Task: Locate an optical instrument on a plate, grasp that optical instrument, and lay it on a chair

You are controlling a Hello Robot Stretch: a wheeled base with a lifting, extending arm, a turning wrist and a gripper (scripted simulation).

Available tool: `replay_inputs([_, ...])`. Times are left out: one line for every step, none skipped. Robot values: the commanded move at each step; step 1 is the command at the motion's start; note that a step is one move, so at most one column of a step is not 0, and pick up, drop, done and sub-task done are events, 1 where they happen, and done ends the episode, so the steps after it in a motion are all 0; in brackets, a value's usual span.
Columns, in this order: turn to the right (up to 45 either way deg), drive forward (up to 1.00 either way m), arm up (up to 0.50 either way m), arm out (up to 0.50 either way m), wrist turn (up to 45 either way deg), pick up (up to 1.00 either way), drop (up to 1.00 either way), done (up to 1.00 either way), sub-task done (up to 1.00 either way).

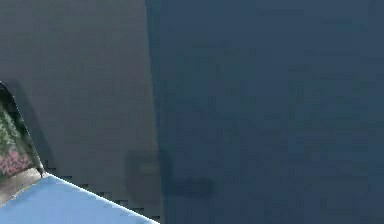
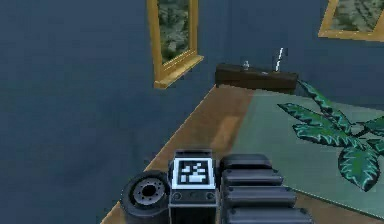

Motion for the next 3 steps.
replay_inputs([-45.0, 0.00, 0.00, 0.00, 0.0, 0.00, 0.00, 0.00, 0.00])
replay_inputs([-45.0, 0.00, 0.00, 0.00, 0.0, 0.00, 0.00, 0.00, 0.00])
replay_inputs([-45.0, 0.00, 0.00, 0.00, 0.0, 0.00, 0.00, 0.00, 0.00])
